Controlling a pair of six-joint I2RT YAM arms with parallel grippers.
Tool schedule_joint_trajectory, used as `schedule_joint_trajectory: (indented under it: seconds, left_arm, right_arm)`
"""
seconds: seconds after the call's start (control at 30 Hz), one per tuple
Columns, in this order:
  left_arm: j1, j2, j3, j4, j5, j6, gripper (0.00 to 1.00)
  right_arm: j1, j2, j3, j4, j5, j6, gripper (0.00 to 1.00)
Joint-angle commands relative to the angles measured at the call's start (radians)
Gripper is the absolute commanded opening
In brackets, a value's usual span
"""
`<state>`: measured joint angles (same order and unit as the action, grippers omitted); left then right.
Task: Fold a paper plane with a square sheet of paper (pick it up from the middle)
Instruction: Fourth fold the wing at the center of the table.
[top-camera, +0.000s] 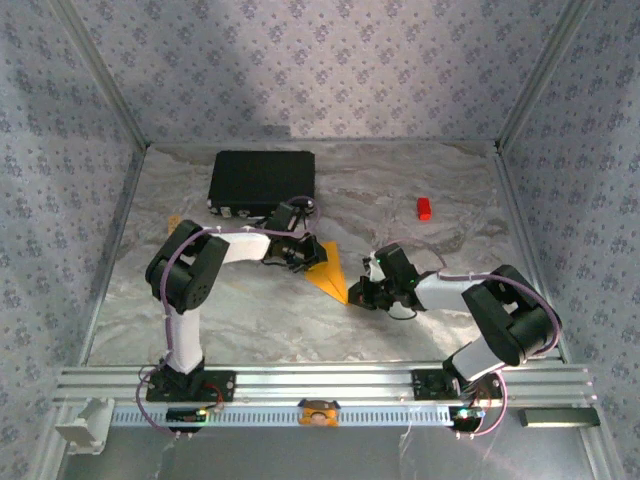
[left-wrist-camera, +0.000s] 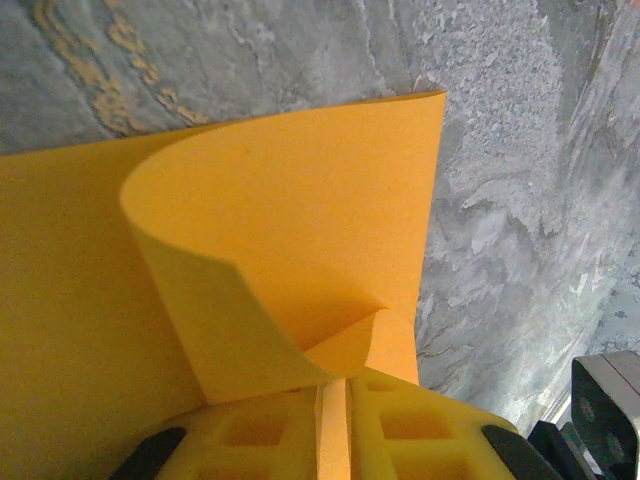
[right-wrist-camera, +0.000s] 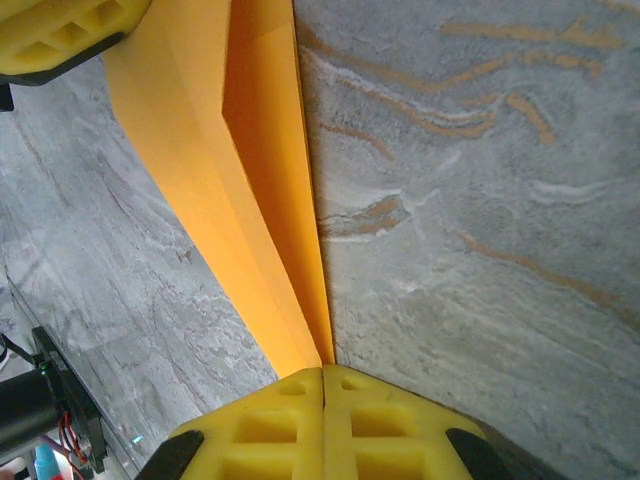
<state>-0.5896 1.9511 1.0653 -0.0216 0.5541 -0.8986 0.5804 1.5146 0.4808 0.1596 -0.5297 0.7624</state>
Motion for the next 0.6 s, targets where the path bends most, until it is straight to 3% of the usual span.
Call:
schedule_joint_trajectory:
  seconds: [0.0,0.17,0.33,0.57]
  left_arm:
    - [0.013,0.023,-0.024,-0.038,-0.053,0.018,0.15]
    - [0.013,0.023,-0.025,-0.042,-0.056,0.018,0.14]
    - [0.013,0.026,-0.026,-0.036,-0.049,0.016,0.14]
    - [0.014,0.024,-0.035,-0.033,-0.052,0.015,0.14]
  right_arm:
    - [0.025,0.034,-0.052,-0.21,0.03,0.003,0.09]
    - [0.033,-0.02,-0.059,-0.244,0.048,0.01,0.11]
    - [0.034,-0.022,-0.072,-0.248,0.048,0.007,0.05]
    - [0.048,-0.051,-0.075,-0.282,0.078,0.012,0.15]
